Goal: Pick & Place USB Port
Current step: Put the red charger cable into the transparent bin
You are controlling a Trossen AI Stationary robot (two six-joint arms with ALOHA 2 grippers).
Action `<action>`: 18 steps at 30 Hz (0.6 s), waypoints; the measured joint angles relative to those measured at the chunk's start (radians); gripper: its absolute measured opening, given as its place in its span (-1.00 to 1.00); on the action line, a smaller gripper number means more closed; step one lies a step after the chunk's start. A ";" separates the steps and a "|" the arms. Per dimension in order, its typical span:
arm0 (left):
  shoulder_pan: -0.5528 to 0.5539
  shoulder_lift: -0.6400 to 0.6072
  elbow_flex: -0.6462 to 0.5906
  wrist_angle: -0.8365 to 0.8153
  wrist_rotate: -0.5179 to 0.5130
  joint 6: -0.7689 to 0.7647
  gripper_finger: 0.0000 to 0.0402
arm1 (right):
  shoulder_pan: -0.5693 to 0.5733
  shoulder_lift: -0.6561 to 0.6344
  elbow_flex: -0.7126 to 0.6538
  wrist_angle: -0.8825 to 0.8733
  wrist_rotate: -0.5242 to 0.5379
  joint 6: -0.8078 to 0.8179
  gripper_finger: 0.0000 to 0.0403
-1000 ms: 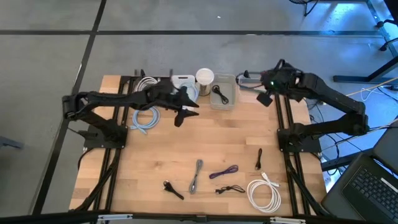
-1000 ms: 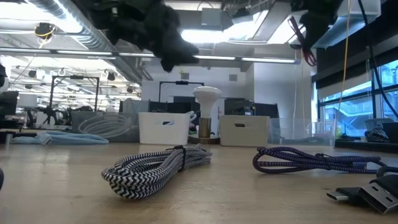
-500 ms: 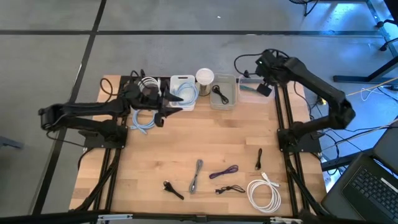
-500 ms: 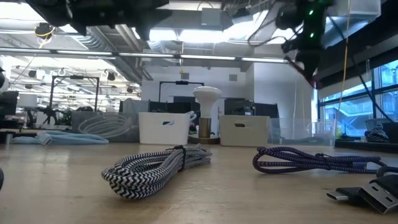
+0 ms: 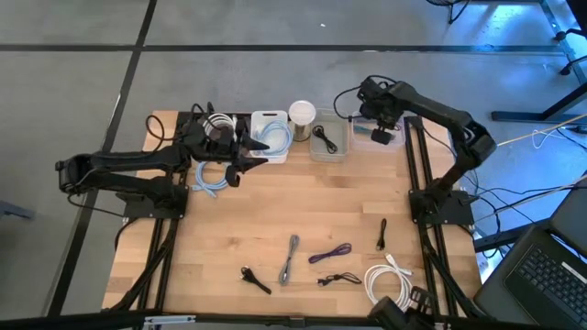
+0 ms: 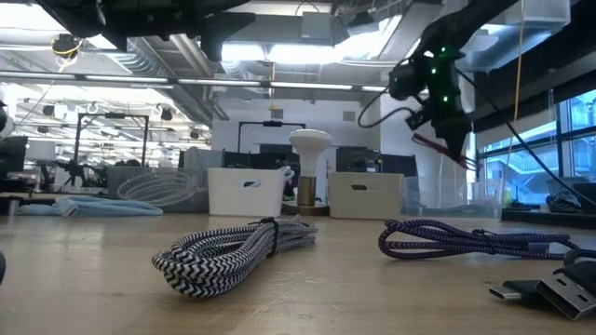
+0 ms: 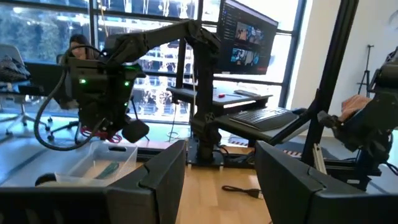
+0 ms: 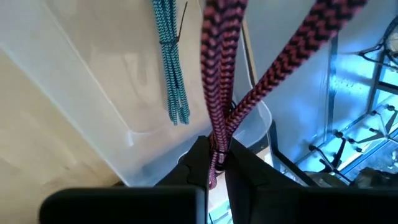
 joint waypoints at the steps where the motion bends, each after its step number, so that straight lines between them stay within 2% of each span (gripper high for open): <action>1: 0.000 0.000 0.000 -0.006 0.000 -0.002 -0.09 | -0.004 0.009 0.000 0.008 0.000 -0.008 -0.87; 11: 0.000 0.000 0.000 -0.038 0.000 -0.001 -0.09 | -0.014 0.080 -0.002 0.043 -0.005 -0.062 -0.87; 18: 0.000 0.000 0.000 -0.038 0.000 -0.004 -0.09 | -0.027 0.124 -0.002 0.099 -0.069 -0.068 -0.87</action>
